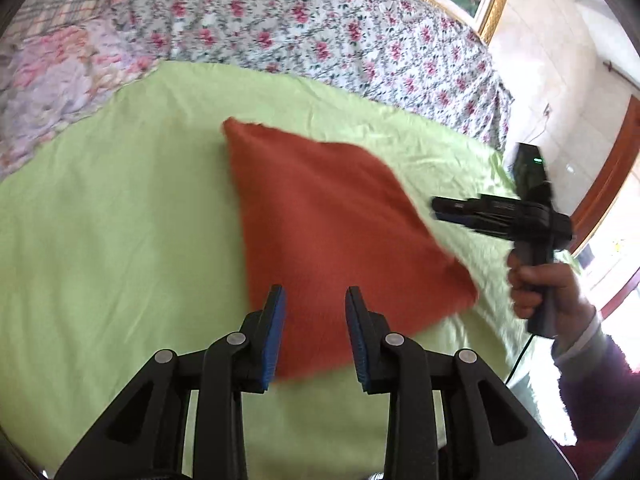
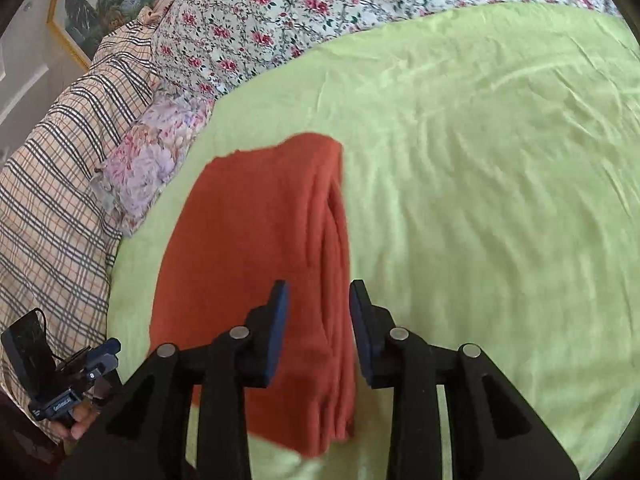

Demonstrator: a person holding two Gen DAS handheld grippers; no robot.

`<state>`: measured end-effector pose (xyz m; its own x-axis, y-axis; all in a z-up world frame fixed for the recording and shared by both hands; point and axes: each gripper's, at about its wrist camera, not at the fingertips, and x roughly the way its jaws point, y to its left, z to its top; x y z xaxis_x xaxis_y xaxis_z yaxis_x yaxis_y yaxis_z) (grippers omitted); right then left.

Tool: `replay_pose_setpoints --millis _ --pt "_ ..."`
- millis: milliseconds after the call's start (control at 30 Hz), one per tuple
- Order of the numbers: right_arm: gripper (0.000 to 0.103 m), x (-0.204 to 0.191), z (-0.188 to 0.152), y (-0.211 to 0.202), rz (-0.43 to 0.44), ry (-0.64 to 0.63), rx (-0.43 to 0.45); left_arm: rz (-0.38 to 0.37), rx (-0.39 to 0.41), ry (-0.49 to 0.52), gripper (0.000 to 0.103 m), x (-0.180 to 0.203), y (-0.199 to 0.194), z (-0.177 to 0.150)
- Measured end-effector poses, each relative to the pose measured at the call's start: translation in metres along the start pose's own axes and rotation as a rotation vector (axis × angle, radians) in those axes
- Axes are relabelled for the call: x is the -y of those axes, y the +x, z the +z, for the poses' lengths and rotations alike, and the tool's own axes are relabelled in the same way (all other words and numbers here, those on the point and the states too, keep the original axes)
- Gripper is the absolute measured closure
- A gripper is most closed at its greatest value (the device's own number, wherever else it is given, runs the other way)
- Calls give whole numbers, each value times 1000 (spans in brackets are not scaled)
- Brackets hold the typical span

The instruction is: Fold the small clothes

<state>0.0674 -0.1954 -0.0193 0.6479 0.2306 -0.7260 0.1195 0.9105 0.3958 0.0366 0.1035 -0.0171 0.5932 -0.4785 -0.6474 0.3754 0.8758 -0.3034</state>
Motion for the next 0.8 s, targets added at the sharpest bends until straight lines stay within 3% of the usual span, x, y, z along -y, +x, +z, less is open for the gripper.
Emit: replay_pose_setpoints --millis 233,267,400,533,700,800 --pt "70 15 41 60 65 118 -27 -26 -65 24 72 3 49 15" --pt "92 13 44 62 55 100 -29 -21 -71 37 72 5 52 14" --pt "93 9 53 57 1 38 20 -2 -117 45 73 4 70 6" --pt "93 21 43 79 -87 4 -8 7 -114 43 73 9 78 2" --pt "91 21 41 73 -116 -2 7 22 -115 42 72 13 73 5" --pt "86 10 43 53 -115 5 35 13 -73 41 71 12 56 17"
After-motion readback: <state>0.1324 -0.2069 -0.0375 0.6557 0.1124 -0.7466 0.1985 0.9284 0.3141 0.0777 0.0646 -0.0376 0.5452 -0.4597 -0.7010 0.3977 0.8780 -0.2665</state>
